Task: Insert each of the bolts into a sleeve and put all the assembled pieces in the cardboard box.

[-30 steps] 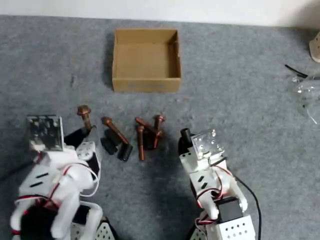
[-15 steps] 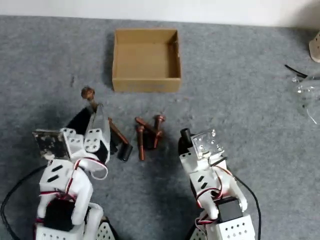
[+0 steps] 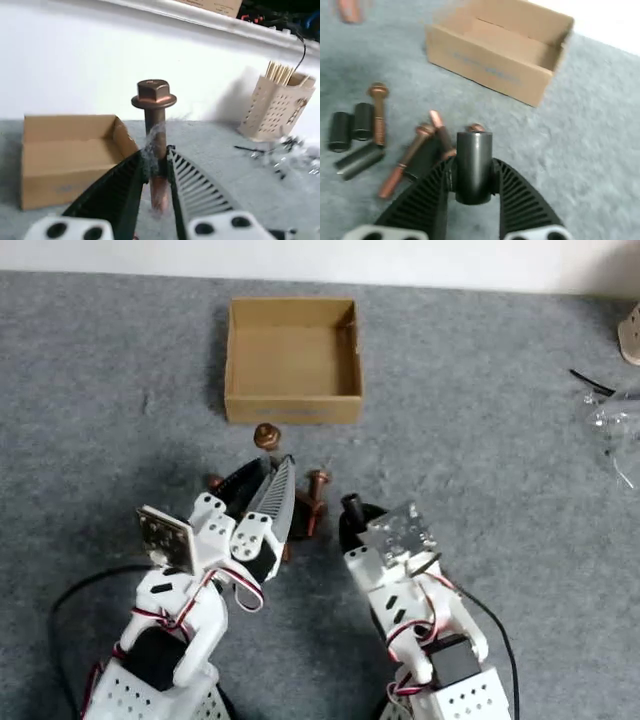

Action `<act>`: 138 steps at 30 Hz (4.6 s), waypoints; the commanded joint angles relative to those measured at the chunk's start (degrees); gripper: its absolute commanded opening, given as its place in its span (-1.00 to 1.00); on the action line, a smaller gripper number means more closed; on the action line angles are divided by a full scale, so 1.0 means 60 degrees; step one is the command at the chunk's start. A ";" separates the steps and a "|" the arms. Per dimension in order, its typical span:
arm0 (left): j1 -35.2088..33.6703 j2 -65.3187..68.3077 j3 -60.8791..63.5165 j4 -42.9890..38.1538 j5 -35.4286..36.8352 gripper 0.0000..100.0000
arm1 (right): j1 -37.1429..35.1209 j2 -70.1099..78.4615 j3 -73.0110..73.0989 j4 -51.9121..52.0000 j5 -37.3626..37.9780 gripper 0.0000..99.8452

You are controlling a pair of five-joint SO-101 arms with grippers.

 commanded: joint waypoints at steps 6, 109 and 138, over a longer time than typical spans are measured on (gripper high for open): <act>-0.0520 -0.0139 -0.0037 -0.0264 0.1597 -0.99 | -0.0945 -0.0168 -0.0374 -0.1282 0.0103 -0.99; 0.0447 -0.0154 -0.0564 0.1788 0.3121 -0.82 | -0.1370 -0.0154 0.1033 -0.2747 0.1143 -0.99; -0.1824 -0.0168 -0.1179 0.2505 0.4791 -0.52 | -0.1355 -0.0154 0.1033 -0.2747 0.1143 -0.99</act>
